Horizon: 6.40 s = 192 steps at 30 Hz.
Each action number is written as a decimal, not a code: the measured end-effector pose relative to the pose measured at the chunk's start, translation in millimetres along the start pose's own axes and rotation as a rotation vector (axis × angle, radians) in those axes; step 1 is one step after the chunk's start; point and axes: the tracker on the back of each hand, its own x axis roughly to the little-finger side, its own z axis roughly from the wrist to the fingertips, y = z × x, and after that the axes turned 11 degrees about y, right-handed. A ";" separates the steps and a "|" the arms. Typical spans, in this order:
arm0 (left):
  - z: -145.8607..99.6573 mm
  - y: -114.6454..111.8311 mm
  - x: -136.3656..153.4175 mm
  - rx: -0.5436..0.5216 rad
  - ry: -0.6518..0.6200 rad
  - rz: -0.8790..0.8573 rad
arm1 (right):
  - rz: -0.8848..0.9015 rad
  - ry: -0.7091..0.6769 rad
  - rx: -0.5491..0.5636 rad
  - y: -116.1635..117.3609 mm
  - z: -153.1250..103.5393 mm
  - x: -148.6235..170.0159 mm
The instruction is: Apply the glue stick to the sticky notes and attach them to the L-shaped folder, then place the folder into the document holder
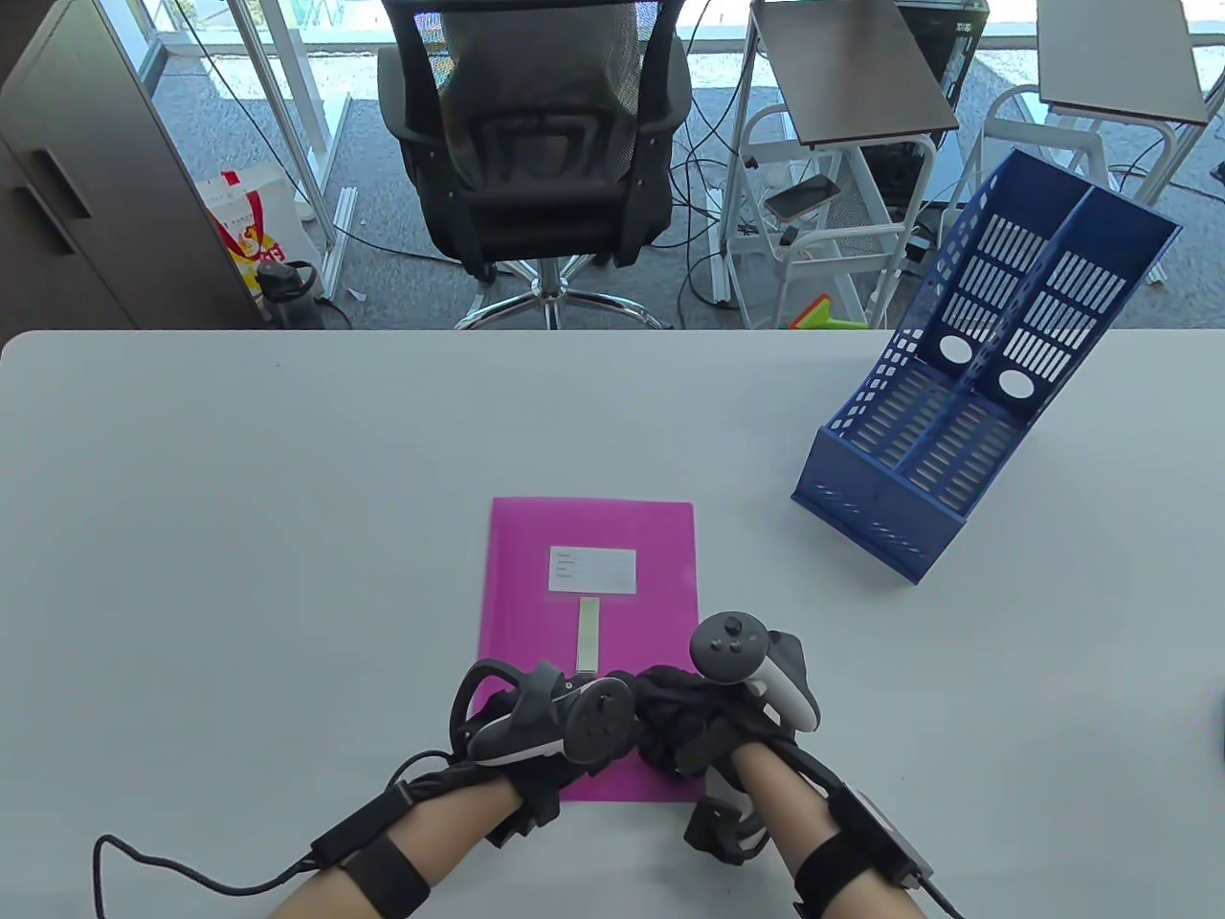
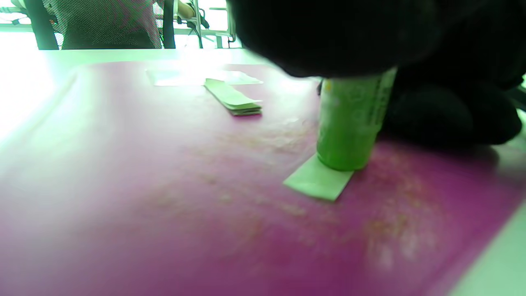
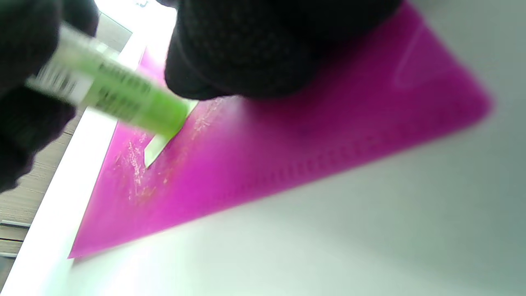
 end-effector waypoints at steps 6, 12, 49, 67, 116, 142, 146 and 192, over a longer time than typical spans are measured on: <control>-6.3 -4.6 14.3 -0.054 0.018 -0.078 | -0.001 0.003 0.000 0.0 1.4 0.5; 13.6 -1.2 -16.6 -0.054 0.028 -0.060 | -0.013 0.004 0.017 0.4 0.8 0.5; -20.7 -19.1 116.6 0.164 0.038 -0.803 | -0.170 -0.024 0.115 5.7 -8.7 -7.0; -7.1 -53.5 113.8 0.271 0.143 -0.463 | -0.066 -0.053 0.067 6.3 -12.5 0.5; -2.4 -56.5 138.4 0.350 0.197 -0.658 | -0.559 -0.197 0.611 -29.9 -38.9 -92.3; -2.2 -55.9 138.2 0.337 0.198 -0.654 | -0.859 -0.196 0.792 -13.9 7.4 -117.1; -2.3 -55.7 138.1 0.337 0.199 -0.654 | -0.815 -0.204 0.743 -8.7 0.7 -110.8; -3.5 -56.1 136.1 0.318 0.203 -0.632 | -0.800 0.033 0.472 16.0 29.2 -107.1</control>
